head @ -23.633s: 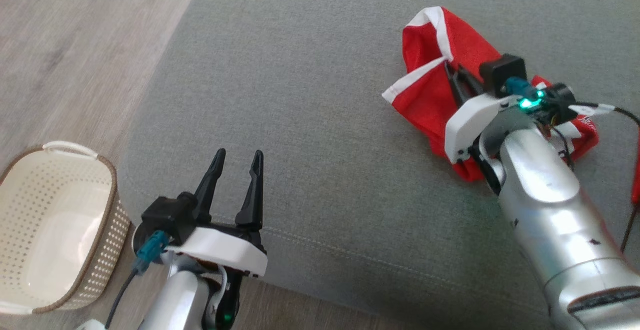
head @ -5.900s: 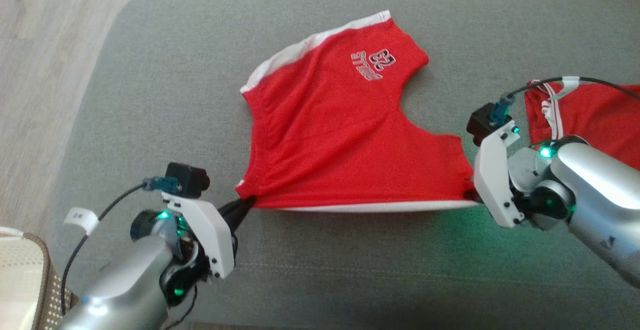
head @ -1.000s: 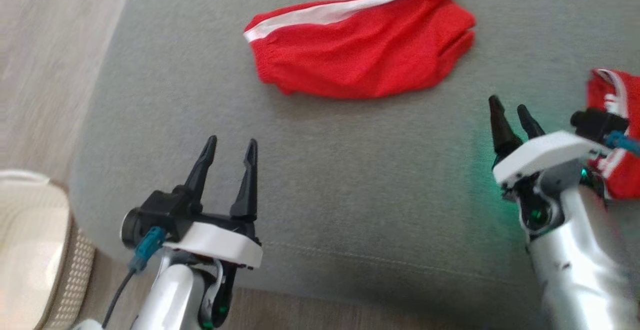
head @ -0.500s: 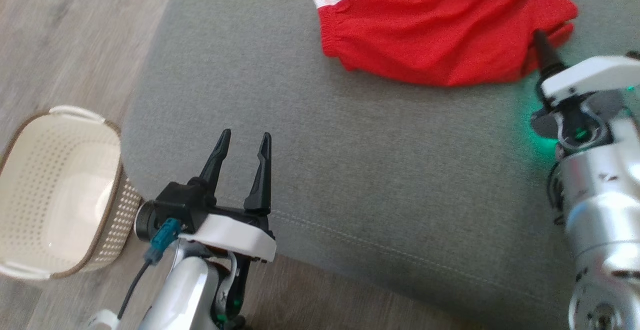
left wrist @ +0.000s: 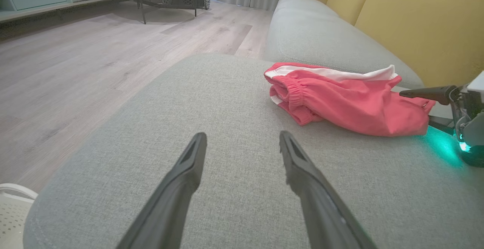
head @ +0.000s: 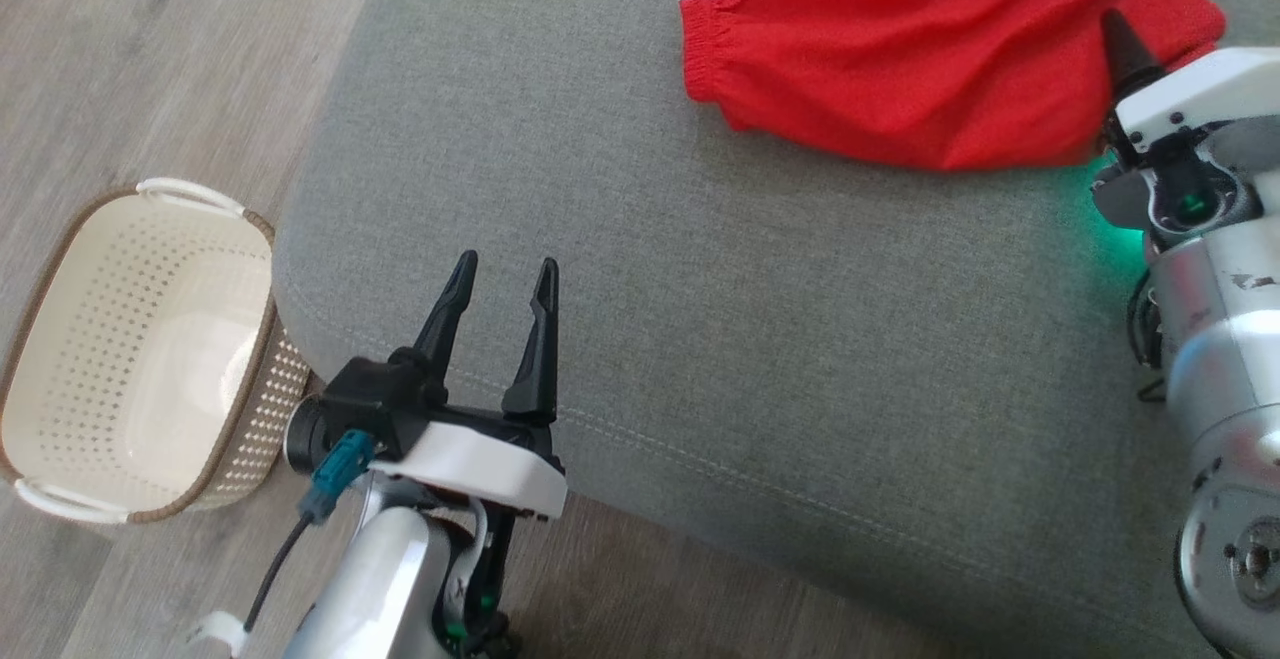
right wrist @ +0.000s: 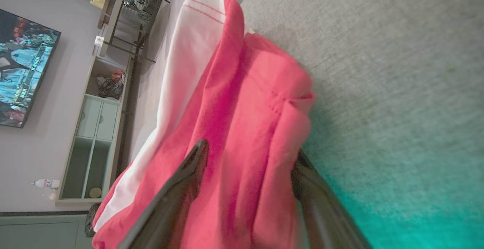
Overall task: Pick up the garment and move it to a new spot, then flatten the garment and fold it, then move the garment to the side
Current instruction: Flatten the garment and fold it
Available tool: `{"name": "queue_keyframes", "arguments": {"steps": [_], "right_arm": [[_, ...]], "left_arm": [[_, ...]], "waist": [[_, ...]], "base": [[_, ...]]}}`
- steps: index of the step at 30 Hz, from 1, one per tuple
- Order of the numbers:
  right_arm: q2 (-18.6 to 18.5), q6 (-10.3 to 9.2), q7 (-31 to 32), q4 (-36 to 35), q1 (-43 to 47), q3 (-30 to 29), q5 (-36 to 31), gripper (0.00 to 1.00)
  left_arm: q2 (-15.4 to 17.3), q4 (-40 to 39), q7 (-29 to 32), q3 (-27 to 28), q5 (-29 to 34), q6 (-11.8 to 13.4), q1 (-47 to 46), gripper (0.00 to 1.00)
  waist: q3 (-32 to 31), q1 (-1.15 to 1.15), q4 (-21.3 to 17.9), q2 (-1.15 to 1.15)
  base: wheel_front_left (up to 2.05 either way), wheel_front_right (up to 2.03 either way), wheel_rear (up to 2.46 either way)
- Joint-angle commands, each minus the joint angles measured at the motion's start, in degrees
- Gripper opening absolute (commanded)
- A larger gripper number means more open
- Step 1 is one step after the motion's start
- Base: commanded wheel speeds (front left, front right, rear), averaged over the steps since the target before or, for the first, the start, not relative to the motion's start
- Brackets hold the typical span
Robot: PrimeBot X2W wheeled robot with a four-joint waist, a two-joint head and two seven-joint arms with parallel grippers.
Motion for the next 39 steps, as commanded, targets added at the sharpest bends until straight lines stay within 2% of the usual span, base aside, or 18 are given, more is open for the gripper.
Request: {"name": "queue_keyframes", "arguments": {"steps": [1, 7, 14, 21, 30, 35, 39], "right_arm": [[2.42, 0.06, -0.03, 1.05, 1.16, 1.11, -0.03, 0.0], [3.82, 0.06, -2.23, 0.12, 2.35, 1.74, 1.5, 0.0], [5.19, 0.06, -4.1, -5.0, 5.88, 3.31, 7.78, 0.0], [5.26, 0.06, -6.36, -8.53, 11.12, 11.18, 20.43, 0.0], [5.27, 0.06, -12.48, -8.17, 18.05, 18.18, 29.39, 0.0], [5.27, 0.06, -14.03, -7.52, 19.48, 20.99, 31.21, 0.0], [5.27, 0.06, -16.55, -7.51, 19.17, 23.72, 29.78, 0.0]], "left_arm": [[0.39, -1.88, -0.3, 1.66, -0.21, 0.43, -1.64, 1.0], [0.39, -1.36, -0.3, 2.1, 0.03, 0.36, -1.34, 1.0], [0.39, -0.75, -0.3, 3.32, 0.75, -0.36, -0.63, 1.0], [0.39, -0.32, -0.3, 3.87, 1.07, -0.84, -0.09, 1.0], [0.39, -0.06, -0.3, 4.73, 1.44, -1.13, 1.0, 1.0], [0.39, 0.11, -0.3, 4.57, 1.27, -1.3, 1.48, 1.0], [0.39, 0.37, -0.3, 4.2, 1.14, -1.49, 1.38, 1.0]], "waist": [[-0.31, 0.0, -0.13, 0.0], [-2.57, 0.0, -1.72, 0.0], [-5.38, 0.0, -5.75, 0.0], [-7.76, 0.0, -9.31, 0.0], [-9.59, 0.0, -11.88, 0.0], [-9.6, 0.0, -12.37, 0.0], [-9.59, 0.0, -12.33, 0.0]], "base": [[0.0, 0.0, 0.0], [0.0, 0.0, 0.0], [0.0, 0.0, 0.0], [0.0, 0.0, 0.0], [0.0, 0.0, 0.0], [0.0, 0.0, 0.0], [0.0, 0.0, 0.0]]}}
